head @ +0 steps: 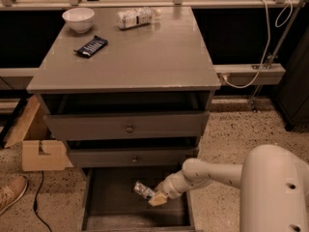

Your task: Place redbull can into bottom drawer

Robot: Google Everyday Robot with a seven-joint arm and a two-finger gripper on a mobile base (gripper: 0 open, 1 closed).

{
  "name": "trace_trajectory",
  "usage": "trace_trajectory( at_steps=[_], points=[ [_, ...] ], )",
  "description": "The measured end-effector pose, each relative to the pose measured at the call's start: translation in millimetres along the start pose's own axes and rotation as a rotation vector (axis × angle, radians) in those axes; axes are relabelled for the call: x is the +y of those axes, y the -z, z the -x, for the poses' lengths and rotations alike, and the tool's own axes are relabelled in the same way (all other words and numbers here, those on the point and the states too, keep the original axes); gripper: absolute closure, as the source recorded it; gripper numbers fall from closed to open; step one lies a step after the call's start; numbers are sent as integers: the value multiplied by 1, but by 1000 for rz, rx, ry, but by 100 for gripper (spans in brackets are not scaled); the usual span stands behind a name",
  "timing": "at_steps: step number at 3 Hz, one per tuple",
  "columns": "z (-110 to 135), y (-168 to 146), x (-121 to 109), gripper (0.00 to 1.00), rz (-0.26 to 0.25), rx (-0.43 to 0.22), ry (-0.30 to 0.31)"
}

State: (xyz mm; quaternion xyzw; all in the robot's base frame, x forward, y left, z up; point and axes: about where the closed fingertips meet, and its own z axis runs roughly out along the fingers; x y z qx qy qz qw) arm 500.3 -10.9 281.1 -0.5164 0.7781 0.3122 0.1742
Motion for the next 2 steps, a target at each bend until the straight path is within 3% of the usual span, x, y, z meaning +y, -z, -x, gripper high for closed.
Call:
trace_trajectory(
  at_steps=[1,2],
  points=[
    [-17,-43,-17,100,-4,3,-50],
    [-33,-74,-27,81,-7,3,-102]
  ],
)
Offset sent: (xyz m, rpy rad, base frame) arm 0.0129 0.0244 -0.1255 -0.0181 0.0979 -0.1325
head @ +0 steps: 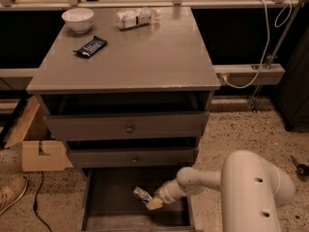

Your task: Place redbull can into bottom drawer

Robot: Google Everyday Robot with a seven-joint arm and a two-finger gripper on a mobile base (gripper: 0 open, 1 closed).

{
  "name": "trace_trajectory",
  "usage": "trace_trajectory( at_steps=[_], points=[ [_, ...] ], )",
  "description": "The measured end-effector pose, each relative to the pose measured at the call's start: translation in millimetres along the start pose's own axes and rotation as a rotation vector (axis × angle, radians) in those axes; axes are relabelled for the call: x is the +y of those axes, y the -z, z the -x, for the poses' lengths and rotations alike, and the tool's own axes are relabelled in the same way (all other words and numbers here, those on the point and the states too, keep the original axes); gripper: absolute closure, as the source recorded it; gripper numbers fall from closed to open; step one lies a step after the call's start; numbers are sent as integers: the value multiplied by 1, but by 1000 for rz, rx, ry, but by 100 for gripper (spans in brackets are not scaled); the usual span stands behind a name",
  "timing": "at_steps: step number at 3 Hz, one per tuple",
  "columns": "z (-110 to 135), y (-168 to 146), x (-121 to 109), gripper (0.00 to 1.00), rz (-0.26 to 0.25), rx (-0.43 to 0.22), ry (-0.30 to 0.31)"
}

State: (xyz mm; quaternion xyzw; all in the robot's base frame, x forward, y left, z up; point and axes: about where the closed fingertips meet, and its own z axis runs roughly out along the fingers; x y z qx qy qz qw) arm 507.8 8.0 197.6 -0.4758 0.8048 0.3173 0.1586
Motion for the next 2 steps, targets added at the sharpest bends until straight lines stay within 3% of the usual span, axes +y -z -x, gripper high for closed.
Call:
trace_trajectory(
  at_steps=[2],
  points=[
    [-16,-23,-10,35,-2,6,-47]
  ],
)
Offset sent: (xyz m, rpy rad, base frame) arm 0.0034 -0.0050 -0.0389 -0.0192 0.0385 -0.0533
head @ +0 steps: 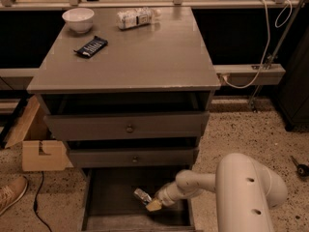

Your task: Place redbull can into bottom drawer

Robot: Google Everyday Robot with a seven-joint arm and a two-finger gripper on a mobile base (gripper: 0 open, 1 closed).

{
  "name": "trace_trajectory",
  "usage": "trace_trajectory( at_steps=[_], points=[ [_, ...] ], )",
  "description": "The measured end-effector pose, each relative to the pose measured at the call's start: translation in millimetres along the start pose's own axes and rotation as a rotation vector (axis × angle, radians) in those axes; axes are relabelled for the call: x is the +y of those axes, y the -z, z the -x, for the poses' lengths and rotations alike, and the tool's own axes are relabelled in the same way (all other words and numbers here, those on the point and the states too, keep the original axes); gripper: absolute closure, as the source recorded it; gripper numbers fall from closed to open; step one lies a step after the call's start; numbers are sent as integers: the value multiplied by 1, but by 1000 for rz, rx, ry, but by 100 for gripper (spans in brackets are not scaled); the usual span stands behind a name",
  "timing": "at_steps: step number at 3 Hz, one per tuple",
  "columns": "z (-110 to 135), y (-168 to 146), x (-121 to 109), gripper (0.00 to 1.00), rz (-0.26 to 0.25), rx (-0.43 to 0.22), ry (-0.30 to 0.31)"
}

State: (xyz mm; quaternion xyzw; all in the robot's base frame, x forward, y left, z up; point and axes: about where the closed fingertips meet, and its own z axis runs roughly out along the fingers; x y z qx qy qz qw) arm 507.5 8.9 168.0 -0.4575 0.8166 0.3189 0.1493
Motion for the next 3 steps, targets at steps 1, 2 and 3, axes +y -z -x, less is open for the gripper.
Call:
trace_trajectory(
  at_steps=[1,2,3],
  points=[
    [-6,5,-4,4,-11,1,-13],
    [-17,24,-12,0,-38,-17,-34],
    [-23,80,-16,0,-89,-76,-18]
  ],
)
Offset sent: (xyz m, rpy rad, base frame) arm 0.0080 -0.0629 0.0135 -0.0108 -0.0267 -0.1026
